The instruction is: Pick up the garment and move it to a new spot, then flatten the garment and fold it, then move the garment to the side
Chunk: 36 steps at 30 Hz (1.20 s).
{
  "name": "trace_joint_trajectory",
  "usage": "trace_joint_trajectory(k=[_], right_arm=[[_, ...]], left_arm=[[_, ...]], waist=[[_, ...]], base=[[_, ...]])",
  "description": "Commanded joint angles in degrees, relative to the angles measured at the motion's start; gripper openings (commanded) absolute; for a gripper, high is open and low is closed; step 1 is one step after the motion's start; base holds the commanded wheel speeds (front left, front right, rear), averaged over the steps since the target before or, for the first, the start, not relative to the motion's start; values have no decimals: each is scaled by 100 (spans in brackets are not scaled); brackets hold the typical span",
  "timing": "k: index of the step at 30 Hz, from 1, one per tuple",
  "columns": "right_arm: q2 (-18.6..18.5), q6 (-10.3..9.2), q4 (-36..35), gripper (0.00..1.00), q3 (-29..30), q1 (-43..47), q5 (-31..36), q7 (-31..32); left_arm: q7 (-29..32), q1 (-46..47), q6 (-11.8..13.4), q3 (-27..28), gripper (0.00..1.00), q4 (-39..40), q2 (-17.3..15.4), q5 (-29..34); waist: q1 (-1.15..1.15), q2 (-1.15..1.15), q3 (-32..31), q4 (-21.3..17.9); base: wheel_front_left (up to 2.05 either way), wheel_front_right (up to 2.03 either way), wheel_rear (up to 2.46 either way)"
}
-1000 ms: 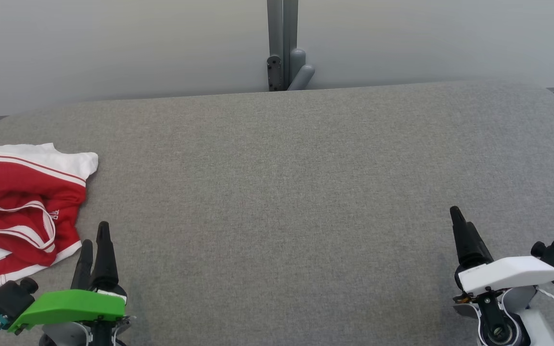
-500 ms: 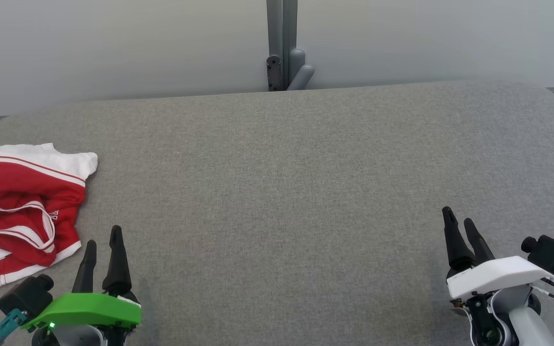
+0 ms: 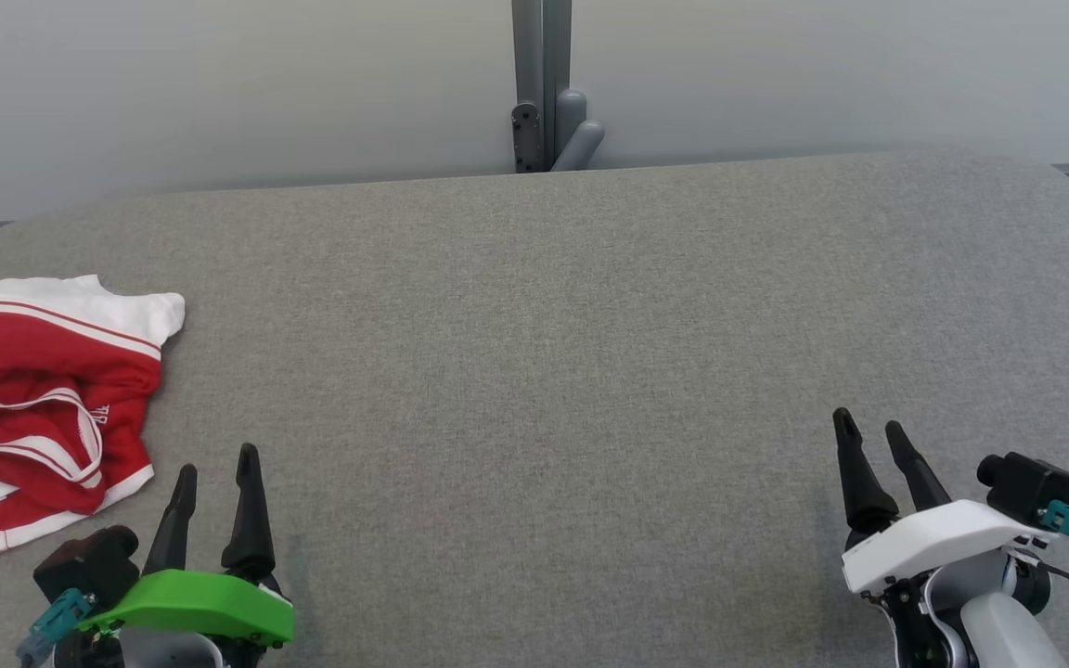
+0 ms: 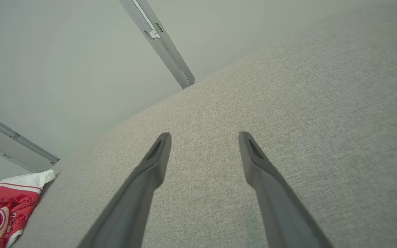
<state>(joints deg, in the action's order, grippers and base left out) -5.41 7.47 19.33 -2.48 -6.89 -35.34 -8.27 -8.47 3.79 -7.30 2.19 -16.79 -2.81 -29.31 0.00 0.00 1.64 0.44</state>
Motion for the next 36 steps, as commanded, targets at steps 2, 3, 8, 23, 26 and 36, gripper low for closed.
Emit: trace_joint_trajectory(k=[2,3,8,23,26,36], right_arm=[[-50,2,-3,100,-30,-123,228,-79],[-50,3,4,100,-41,-127,297,-95],[-62,3,30,100,-96,-143,605,-166],[-2,3,-15,100,219,-72,1560,-366],[21,3,-28,100,342,-51,1772,-407],[51,3,-28,100,365,-31,2277,-521]], left_arm=[[-68,-44,-7,5,100,56,-62,268],[-87,-47,-6,-11,100,58,-68,361],[-156,-50,20,-64,100,47,-80,703],[-344,-157,109,-73,100,5,-121,1503],[-386,-172,130,-86,100,12,-120,1663],[-501,-198,224,-131,100,47,-115,2145]], waist=[[0,0,5,-5],[0,0,8,-6],[0,0,13,-8],[0,0,-26,-36],[0,0,-26,-40],[0,0,-9,-41]], base=[[0,0,0],[0,0,0],[0,0,0],[0,0,0],[0,0,0],[0,0,0]])
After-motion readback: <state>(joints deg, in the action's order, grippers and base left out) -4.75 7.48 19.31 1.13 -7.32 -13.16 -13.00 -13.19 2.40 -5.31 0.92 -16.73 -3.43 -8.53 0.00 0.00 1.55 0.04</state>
